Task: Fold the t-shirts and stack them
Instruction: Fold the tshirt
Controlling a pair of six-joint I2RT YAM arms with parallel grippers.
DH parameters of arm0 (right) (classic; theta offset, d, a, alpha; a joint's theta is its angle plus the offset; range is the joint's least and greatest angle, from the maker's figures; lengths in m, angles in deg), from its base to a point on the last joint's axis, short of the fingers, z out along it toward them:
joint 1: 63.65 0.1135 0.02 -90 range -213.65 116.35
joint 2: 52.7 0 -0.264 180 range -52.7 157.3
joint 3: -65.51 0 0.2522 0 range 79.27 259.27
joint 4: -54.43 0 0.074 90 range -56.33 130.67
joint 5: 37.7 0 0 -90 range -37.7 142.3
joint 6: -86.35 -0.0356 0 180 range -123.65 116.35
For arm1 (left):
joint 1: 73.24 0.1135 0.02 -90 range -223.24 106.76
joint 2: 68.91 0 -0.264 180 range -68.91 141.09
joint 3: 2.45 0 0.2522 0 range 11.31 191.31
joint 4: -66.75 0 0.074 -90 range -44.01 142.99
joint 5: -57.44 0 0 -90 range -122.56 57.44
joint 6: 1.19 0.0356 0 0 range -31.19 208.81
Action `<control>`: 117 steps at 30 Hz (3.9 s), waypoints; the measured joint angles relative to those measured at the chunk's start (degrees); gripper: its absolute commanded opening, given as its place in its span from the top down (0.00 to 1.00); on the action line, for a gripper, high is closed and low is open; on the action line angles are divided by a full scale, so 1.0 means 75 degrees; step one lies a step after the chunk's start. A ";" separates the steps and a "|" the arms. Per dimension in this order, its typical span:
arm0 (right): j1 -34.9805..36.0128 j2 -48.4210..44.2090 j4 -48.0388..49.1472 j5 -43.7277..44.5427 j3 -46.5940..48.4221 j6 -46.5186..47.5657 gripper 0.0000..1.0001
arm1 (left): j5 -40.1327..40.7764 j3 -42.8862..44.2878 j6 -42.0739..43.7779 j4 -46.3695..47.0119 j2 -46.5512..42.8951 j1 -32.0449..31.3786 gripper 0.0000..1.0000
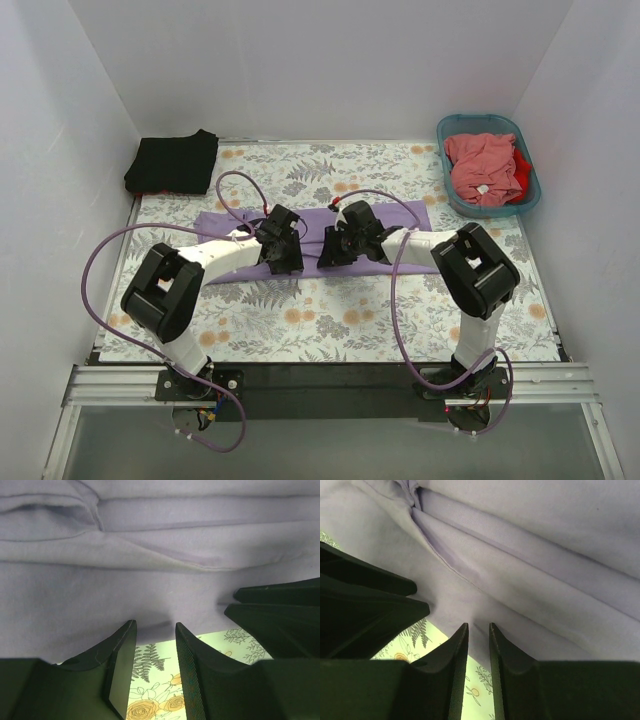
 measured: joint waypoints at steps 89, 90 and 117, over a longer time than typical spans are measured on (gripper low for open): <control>-0.5109 -0.1591 -0.0140 -0.1224 -0.1271 0.0953 0.70 | -0.0268 0.0944 -0.0347 -0.0140 0.0323 0.0833 0.68; -0.5109 -0.1664 -0.0096 -0.1268 -0.1416 0.0883 0.70 | -0.0315 0.1099 -0.0344 -0.0093 0.0513 0.0883 0.68; -0.5814 -0.2305 -0.0017 -0.1527 -0.2643 0.0513 0.70 | 0.0358 0.0102 -0.0321 -0.0329 -0.2238 0.2206 0.58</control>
